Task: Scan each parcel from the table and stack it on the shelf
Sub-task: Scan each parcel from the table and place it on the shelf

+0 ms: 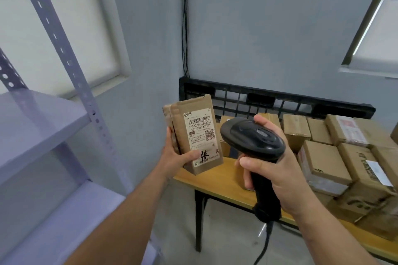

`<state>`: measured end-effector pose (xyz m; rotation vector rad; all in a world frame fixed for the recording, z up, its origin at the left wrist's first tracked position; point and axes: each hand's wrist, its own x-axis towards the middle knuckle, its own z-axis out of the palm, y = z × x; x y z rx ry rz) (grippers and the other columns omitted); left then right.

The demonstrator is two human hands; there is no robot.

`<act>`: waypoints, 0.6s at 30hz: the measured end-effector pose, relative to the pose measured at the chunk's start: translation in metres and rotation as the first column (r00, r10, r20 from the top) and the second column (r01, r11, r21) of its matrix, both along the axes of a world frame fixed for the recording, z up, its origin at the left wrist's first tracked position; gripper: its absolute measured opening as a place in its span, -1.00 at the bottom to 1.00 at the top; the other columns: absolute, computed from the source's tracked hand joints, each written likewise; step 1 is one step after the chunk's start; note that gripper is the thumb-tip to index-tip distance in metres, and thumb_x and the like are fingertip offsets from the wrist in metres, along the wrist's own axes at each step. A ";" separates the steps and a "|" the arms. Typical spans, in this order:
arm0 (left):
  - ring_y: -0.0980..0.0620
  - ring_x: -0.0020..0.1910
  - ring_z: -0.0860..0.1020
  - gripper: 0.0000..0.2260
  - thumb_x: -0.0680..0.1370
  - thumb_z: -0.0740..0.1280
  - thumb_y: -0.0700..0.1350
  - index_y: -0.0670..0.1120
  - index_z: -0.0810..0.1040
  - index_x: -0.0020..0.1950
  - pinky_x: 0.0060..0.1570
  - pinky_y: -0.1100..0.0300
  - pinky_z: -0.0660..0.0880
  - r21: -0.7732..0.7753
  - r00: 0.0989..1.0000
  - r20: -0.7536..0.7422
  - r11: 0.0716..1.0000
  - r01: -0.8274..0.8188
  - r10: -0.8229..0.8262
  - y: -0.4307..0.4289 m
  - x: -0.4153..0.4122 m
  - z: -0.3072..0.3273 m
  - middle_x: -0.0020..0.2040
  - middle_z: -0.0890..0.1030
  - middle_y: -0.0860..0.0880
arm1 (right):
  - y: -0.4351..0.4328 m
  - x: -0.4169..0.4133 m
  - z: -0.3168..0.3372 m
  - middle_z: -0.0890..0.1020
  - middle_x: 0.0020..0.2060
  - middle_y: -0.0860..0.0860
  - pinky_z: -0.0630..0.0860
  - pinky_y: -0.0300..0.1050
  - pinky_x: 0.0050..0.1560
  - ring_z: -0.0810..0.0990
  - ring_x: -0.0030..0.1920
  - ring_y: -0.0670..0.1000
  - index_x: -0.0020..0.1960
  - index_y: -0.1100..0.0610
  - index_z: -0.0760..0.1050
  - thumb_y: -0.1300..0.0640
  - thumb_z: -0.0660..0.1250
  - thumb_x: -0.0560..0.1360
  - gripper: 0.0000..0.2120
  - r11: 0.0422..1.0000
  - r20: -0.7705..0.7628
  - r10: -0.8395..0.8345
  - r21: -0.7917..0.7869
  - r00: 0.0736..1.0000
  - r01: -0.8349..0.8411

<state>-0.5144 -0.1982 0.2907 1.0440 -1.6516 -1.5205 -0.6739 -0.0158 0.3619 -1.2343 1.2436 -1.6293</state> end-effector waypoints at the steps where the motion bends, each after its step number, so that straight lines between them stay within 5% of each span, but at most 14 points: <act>1: -0.06 0.38 0.40 0.07 0.33 0.57 -0.17 0.12 -0.13 0.58 0.32 -0.14 0.41 0.000 1.000 0.005 1.000 -0.008 0.008 0.000 0.001 0.000 0.41 0.42 -0.03 | 0.001 0.001 0.000 0.64 -0.19 0.21 0.51 -0.03 -0.44 0.51 -0.45 0.17 0.39 -0.22 0.27 0.26 0.49 0.29 -0.19 1.000 0.004 0.008 -0.005 1.000 -0.008; 18: -0.05 0.41 0.35 0.06 0.37 0.54 -0.19 0.08 -0.18 0.58 0.34 -0.02 0.37 -0.027 0.999 0.012 0.998 -0.049 0.049 0.011 -0.010 0.004 0.46 0.36 -0.07 | 0.020 -0.006 -0.004 0.64 -0.26 0.04 0.50 -0.08 -0.45 0.51 -0.49 0.12 0.33 -0.23 0.36 0.32 0.47 0.29 -0.25 0.997 0.050 0.060 0.041 0.997 -0.062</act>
